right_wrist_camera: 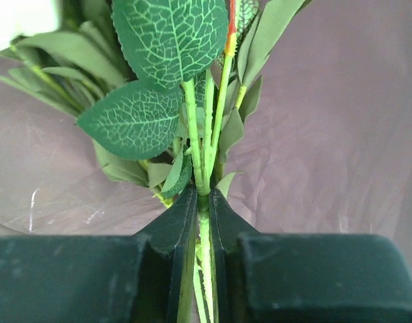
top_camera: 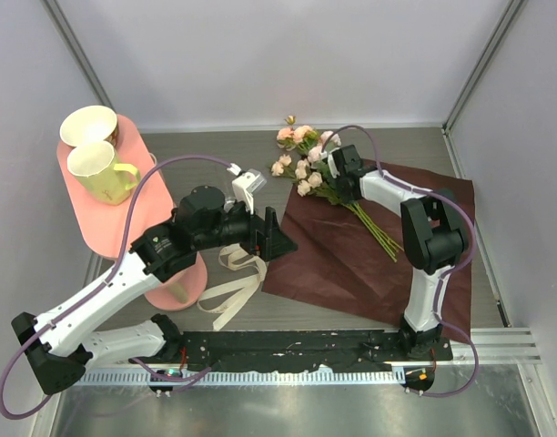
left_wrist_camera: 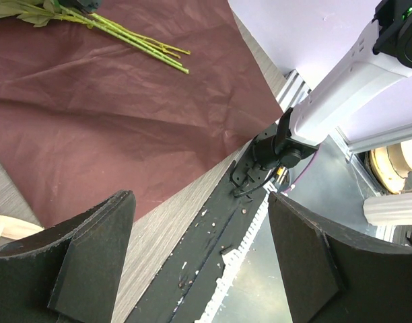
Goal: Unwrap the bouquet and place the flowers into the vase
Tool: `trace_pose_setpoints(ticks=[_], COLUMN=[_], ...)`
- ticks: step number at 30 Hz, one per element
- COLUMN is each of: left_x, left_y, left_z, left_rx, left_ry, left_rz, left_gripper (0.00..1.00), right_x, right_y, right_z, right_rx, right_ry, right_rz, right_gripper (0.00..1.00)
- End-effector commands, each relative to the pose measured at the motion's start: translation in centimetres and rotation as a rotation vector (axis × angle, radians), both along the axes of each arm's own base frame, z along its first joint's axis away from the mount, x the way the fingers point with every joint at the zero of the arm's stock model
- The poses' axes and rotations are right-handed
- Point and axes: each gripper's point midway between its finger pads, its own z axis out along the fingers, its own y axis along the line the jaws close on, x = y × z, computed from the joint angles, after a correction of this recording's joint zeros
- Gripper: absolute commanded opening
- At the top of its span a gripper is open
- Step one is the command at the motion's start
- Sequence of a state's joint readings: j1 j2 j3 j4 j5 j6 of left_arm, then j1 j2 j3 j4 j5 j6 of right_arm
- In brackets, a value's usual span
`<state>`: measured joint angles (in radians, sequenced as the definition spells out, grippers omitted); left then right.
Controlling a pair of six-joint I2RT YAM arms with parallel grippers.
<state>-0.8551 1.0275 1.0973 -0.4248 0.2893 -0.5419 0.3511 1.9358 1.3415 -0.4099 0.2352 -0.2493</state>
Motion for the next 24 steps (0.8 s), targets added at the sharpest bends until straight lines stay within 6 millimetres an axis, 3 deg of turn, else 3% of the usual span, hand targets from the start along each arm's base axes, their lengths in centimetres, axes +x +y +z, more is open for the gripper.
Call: trace_pose_setpoints(ticks=[1, 7, 14, 19, 24], left_x=[-0.2, -0.1, -0.3, -0.8, -1.2], left_y=[-0.2, -0.6, -1.0, -1.7, -3.0], left_z=[0.5, 0.1, -0.3, 0.3, 2.1], left_rx=[-0.015, -0.013, -0.02, -0.053, -0.108], left_ry=[-0.013, -0.003, 0.016, 0.052, 0.088], left_rz=[-0.019, -0.032, -0.048, -0.077, -0.128], left_gripper=[0.84, 0.84, 0.84, 0.84, 0.79], right_x=[0.9, 0.6, 1.5, 1.4, -2.1], right_y=[1.3, 0.6, 0.0, 2.3, 7.3], right_z=[3.7, 6.4, 12.3, 17.7, 21.8], right_rx=[-0.012, -0.136, -0.117, 0.132, 0.57], right_ry=[-0.125, -0.208, -0.357, -0.446, -0.454], right_rz=[0.027, 0.001, -0.064, -0.156, -0.107], right_gripper=[0.1, 0.02, 0.01, 0.01, 0.01])
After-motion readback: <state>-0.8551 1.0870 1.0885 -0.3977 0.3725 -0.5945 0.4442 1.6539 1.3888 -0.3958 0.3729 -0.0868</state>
